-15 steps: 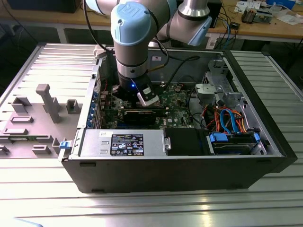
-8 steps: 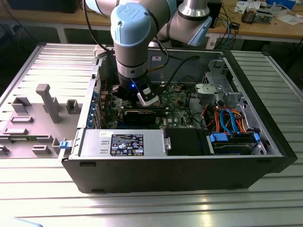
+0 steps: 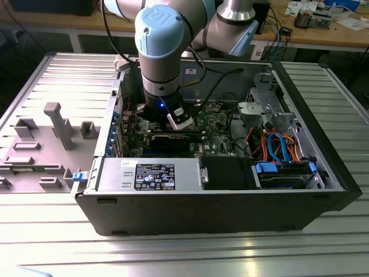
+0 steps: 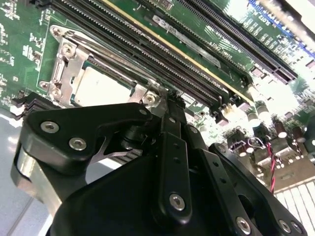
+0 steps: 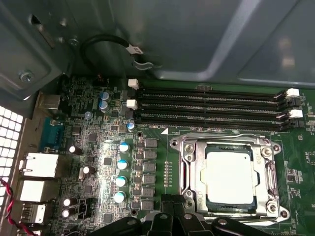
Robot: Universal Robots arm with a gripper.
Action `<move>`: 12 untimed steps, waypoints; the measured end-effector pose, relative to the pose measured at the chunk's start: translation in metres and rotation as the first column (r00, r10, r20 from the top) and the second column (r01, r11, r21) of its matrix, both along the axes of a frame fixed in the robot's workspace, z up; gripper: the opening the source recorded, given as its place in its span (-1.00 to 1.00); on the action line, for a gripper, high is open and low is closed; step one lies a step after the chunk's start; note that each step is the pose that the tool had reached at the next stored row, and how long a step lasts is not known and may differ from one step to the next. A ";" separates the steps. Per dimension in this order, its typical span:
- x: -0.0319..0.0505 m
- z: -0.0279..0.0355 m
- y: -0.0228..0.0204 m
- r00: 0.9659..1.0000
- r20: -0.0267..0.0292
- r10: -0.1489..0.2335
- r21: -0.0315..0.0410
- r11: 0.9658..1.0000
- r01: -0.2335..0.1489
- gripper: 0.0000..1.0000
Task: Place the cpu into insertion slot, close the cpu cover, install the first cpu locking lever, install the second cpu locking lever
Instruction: 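Install the second cpu locking lever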
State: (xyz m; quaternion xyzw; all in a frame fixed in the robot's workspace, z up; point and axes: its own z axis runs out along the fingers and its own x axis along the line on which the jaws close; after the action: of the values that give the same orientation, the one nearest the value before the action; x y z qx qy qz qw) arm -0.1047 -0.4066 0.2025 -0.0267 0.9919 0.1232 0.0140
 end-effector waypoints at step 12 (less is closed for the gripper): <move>0.0000 0.0206 0.0000 1.000 -0.001 -0.001 0.000 1.000 0.001 -0.79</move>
State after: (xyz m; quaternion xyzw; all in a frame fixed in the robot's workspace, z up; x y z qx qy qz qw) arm -0.1046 -0.4066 0.2231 -0.0263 0.9920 0.1230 0.0136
